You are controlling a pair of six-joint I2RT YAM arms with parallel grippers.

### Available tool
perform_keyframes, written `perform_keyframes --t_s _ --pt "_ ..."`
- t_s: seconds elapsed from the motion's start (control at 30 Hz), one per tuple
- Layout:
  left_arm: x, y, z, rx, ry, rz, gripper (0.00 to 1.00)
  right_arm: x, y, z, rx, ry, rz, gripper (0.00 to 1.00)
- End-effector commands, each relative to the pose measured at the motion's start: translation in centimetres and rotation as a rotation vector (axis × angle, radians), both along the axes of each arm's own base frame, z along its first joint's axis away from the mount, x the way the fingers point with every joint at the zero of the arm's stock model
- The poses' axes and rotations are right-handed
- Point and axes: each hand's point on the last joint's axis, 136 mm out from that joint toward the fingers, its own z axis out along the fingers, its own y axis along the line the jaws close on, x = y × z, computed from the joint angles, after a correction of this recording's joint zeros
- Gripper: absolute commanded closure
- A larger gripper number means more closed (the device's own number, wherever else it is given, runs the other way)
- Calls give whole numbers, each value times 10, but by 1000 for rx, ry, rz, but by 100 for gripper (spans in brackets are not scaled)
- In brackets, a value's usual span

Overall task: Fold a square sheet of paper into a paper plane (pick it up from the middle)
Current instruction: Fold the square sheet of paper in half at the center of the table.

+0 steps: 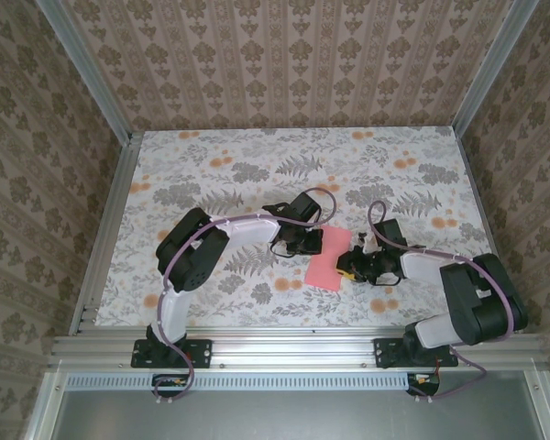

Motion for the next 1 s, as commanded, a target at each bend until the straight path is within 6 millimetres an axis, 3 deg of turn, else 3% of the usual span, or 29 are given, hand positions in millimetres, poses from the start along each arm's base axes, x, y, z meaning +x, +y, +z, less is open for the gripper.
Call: perform_keyframes --t_s 0.0,0.13,0.43,0.57,0.73,0.83,0.97 --pt "-37 40 -45 196 113 -32 100 -15 0 9 -9 3 7 73" --pt "-36 39 -45 193 112 -29 100 -24 9 21 26 -11 23 72" --pt "-34 37 -43 189 107 -37 100 -58 -4 -21 -117 109 57 73" --pt "-35 39 -43 193 102 -38 100 -57 -5 -6 -122 76 68 73" --pt "-38 40 -45 192 109 -36 100 -52 13 26 6 -5 89 70" --pt "-37 38 -43 187 107 -38 100 -53 20 27 32 4 110 70" --pt "-36 36 -42 185 105 -43 100 -55 22 13 -18 34 132 70"
